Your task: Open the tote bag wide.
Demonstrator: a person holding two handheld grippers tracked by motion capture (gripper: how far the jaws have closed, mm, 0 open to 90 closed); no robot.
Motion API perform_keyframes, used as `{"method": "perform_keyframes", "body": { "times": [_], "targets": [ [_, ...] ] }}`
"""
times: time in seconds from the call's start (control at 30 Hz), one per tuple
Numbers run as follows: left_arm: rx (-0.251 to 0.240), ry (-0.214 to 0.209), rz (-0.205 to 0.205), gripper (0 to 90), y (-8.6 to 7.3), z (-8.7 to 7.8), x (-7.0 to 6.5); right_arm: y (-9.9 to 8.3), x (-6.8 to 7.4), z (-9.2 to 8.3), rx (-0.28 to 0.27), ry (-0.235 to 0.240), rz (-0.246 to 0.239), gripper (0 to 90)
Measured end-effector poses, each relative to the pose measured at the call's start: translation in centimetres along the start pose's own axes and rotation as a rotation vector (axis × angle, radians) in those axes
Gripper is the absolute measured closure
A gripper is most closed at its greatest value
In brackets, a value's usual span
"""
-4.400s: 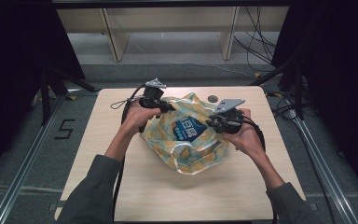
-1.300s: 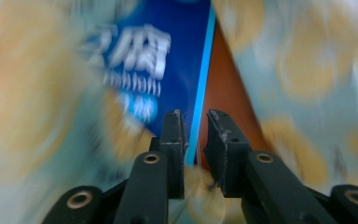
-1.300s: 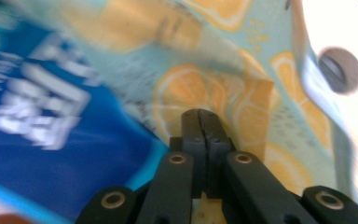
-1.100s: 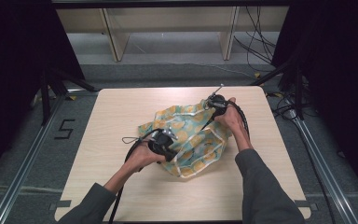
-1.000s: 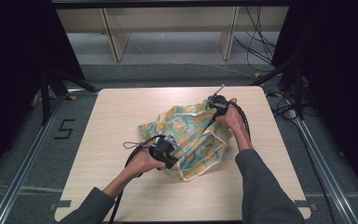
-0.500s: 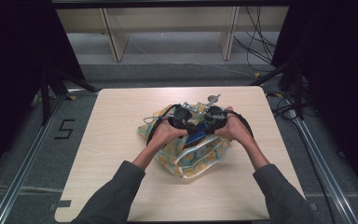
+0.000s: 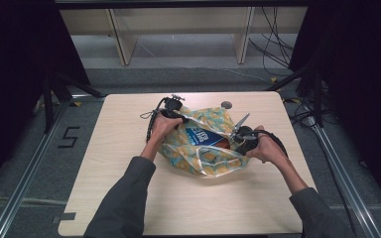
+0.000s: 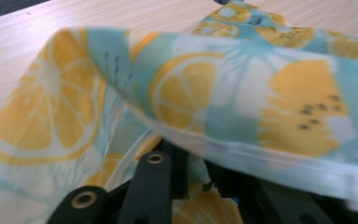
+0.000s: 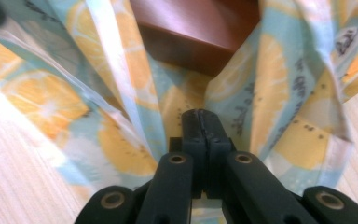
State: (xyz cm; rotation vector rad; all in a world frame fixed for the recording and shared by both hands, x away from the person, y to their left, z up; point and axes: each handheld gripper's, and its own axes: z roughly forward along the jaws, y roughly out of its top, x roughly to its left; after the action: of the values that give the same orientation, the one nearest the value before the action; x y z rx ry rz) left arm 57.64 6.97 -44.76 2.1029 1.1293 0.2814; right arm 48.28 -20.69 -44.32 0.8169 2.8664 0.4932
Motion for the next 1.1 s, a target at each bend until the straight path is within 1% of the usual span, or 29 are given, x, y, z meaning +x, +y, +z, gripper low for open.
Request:
{"method": "perform_keyframes", "body": {
  "times": [0.03, 0.07, 0.1, 0.13, 0.17, 0.2, 0.23, 0.27, 0.3, 0.33, 0.4, 0.43, 0.47, 0.53, 0.57, 0.6, 0.67, 0.7, 0.73, 0.77, 0.8, 0.83, 0.87, 0.9, 0.93, 0.97, 1.03, 1.07, 1.1],
  "targets": [
    [0.000, 0.000, 0.000, 74.2, 0.0, 0.0, 0.0, 0.2, 0.3, -0.3, -0.025, 0.003, 0.014, 90.0],
    [-0.002, -0.005, 0.006, 74.2, 0.1, -0.3, -0.4, 0.2, 0.3, -0.3, -0.025, 0.003, 0.014, 90.0],
    [-0.021, -0.014, 0.040, 72.7, 0.2, -1.2, -1.4, 0.9, 0.4, -1.3, -0.099, -0.008, 0.000, 90.0],
    [-0.021, -0.014, 0.040, 72.2, 0.2, -1.2, -1.4, 0.9, 0.4, -1.3, -0.099, -0.008, 0.000, 90.0],
    [-0.038, -0.022, 0.049, 72.0, 0.3, -1.6, -1.9, 1.9, 0.5, -2.2, -0.176, -0.027, -0.010, 90.0],
    [-0.046, -0.018, 0.061, 72.0, 0.4, -2.2, -2.4, 1.9, 0.5, -2.2, -0.176, -0.027, -0.010, 90.0],
    [-0.062, -0.019, 0.082, 71.9, 0.4, -2.7, -3.0, 2.5, 0.5, -2.5, -0.200, -0.021, -0.010, 90.0],
    [-0.070, -0.048, 0.098, 71.7, 0.3, -3.3, -3.6, 3.1, 0.5, -2.6, -0.213, -0.035, -0.009, 90.0],
    [-0.074, -0.065, 0.107, 71.7, 0.1, -3.8, -4.0, 3.8, 0.4, -2.5, -0.219, -0.057, -0.007, 90.0],
    [-0.082, -0.068, 0.116, 71.7, -0.1, -4.1, -4.2, 4.3, 0.2, -2.4, -0.228, -0.062, -0.008, 90.0],
    [-0.082, -0.093, 0.137, 72.0, -0.7, -4.8, -5.0, 5.2, -0.2, -1.9, -0.238, -0.067, 0.009, 90.0],
    [-0.082, -0.121, 0.145, 72.0, -1.1, -5.0, -5.4, 5.5, -0.5, -1.7, -0.235, -0.073, 0.012, 90.0],
    [-0.082, -0.121, 0.163, 71.9, -1.7, -5.3, -5.9, 5.9, -0.8, -1.4, -0.235, -0.096, 0.015, 90.0],
    [-0.069, -0.170, 0.197, 71.7, -2.9, -5.7, -7.0, 6.4, -1.6, -0.8, -0.236, -0.112, 0.048, 90.0],
    [-0.067, -0.189, 0.213, 71.4, -3.8, -5.9, -7.8, 6.5, -1.9, -0.5, -0.247, -0.116, 0.078, 90.0],
    [-0.068, -0.200, 0.224, 71.4, -4.3, -6.0, -8.2, 6.7, -2.4, -0.4, -0.252, -0.124, 0.103, 90.0],
    [-0.056, -0.234, 0.268, 71.4, -5.5, -6.1, -9.4, 7.0, -3.0, -0.1, -0.265, -0.136, 0.130, 90.0],
    [-0.055, -0.240, 0.267, 71.5, -6.2, -6.1, -10.0, 7.1, -3.2, 0.0, -0.264, -0.141, 0.131, 90.0],
    [-0.051, -0.250, 0.282, 72.0, -6.7, -6.0, -10.4, 7.2, -3.5, 0.1, -0.281, -0.151, 0.122, 90.0],
    [-0.038, -0.269, 0.275, 72.0, -7.4, -5.7, -11.0, 7.3, -3.5, 0.1, -0.273, -0.149, 0.149, 90.0],
    [-0.027, -0.276, 0.295, 72.0, -7.8, -5.5, -11.3, 7.4, -3.6, 0.2, -0.257, -0.150, 0.173, 90.0],
    [-0.024, -0.273, 0.294, 72.0, -8.4, -5.3, -12.0, 7.4, -3.8, 0.4, -0.257, -0.150, 0.164, 90.0],
    [-0.013, -0.280, 0.317, 72.0, -8.7, -5.2, -12.2, 7.4, -3.9, 0.5, -0.254, -0.161, 0.182, 90.0],
    [-0.011, -0.274, 0.335, 71.9, -9.0, -5.2, -12.7, 7.4, -4.1, 0.5, -0.260, -0.170, 0.165, 90.0],
    [-0.006, -0.284, 0.353, 71.6, -9.2, -5.2, -13.1, 7.4, -4.2, 0.5, -0.254, -0.171, 0.179, 90.0],
    [-0.020, -0.291, 0.350, 71.1, -9.3, -5.2, -13.5, 7.4, -4.1, 0.5, -0.248, -0.165, 0.203, 90.0],
    [-0.036, -0.282, 0.348, 69.0, -9.1, -5.5, -13.6, 7.4, -4.1, 0.5, -0.251, -0.171, 0.189, 90.0],
    [-0.059, -0.279, 0.338, 68.7, -9.0, -5.6, -13.6, 7.4, -4.1, 0.4, -0.255, -0.168, 0.170, 90.0],
    [-0.085, -0.275, 0.317, 67.9, -8.9, -6.0, -13.5, 7.4, -3.9, 0.2, -0.256, -0.163, 0.175, 89.1]
  ]
}}
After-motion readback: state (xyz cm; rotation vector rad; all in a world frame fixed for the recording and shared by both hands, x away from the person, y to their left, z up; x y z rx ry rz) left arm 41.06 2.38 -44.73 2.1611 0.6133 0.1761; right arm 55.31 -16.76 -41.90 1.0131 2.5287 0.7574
